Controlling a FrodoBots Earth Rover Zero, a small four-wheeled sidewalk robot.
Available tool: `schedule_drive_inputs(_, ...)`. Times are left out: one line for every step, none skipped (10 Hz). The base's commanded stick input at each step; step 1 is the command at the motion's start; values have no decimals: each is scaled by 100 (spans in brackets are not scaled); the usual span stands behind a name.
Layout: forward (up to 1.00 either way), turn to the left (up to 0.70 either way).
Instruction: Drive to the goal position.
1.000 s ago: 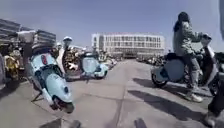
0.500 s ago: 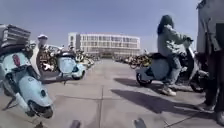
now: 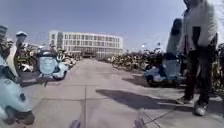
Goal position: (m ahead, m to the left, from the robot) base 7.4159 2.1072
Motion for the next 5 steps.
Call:
schedule_drive_inputs(0, 0)
schedule_drive_inputs(0, 0)
schedule_drive_inputs(0, 0)
schedule_drive_inputs(0, 0)
schedule_drive_inputs(57, 0)
